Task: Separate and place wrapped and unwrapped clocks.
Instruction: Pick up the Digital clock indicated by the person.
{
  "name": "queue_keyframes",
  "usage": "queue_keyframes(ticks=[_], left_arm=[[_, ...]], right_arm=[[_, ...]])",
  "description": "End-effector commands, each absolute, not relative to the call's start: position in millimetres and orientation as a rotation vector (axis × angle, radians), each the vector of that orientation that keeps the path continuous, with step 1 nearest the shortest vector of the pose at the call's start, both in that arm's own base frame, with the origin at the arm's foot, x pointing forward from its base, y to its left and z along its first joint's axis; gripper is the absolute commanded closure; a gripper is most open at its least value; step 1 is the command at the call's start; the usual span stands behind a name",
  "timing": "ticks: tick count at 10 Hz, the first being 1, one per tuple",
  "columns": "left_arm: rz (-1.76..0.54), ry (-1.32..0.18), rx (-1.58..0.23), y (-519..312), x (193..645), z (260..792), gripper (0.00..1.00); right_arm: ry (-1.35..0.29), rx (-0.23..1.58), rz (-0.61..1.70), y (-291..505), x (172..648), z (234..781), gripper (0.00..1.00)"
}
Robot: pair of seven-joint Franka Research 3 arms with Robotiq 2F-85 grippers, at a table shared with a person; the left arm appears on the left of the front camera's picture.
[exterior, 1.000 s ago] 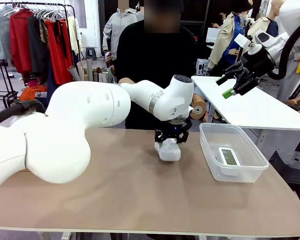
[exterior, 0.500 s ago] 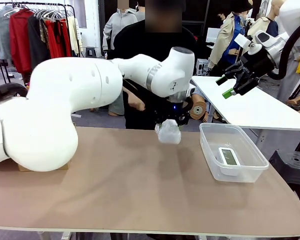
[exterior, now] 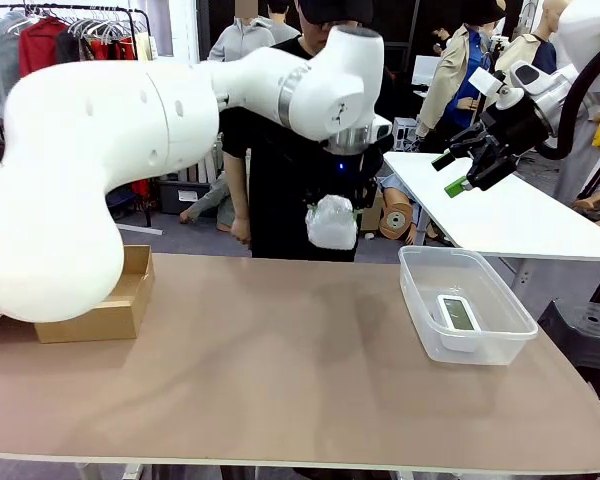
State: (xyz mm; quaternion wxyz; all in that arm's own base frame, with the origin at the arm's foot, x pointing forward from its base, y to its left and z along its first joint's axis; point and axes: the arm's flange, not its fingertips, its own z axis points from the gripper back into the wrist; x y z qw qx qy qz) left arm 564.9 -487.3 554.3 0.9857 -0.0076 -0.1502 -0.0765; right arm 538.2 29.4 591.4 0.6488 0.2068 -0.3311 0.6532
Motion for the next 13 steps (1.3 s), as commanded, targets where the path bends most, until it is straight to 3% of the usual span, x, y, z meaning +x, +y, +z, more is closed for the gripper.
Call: queue_keyframes(ticks=[1, 7, 13], left_arm=[[-0.173, -0.321, 0.011, -482, 565, 585, 1.00], [-0.140, -0.410, 0.026, -461, 567, 662, 1.00], [-0.134, -0.405, -0.002, -451, 556, 651, 1.00]], right_arm=[[-0.754, 0.469, 1.486, 29, 538, 593, 0.00], [-0.754, 0.469, 1.486, 29, 538, 593, 0.00], [-0.754, 0.469, 1.486, 29, 538, 593, 0.00]])
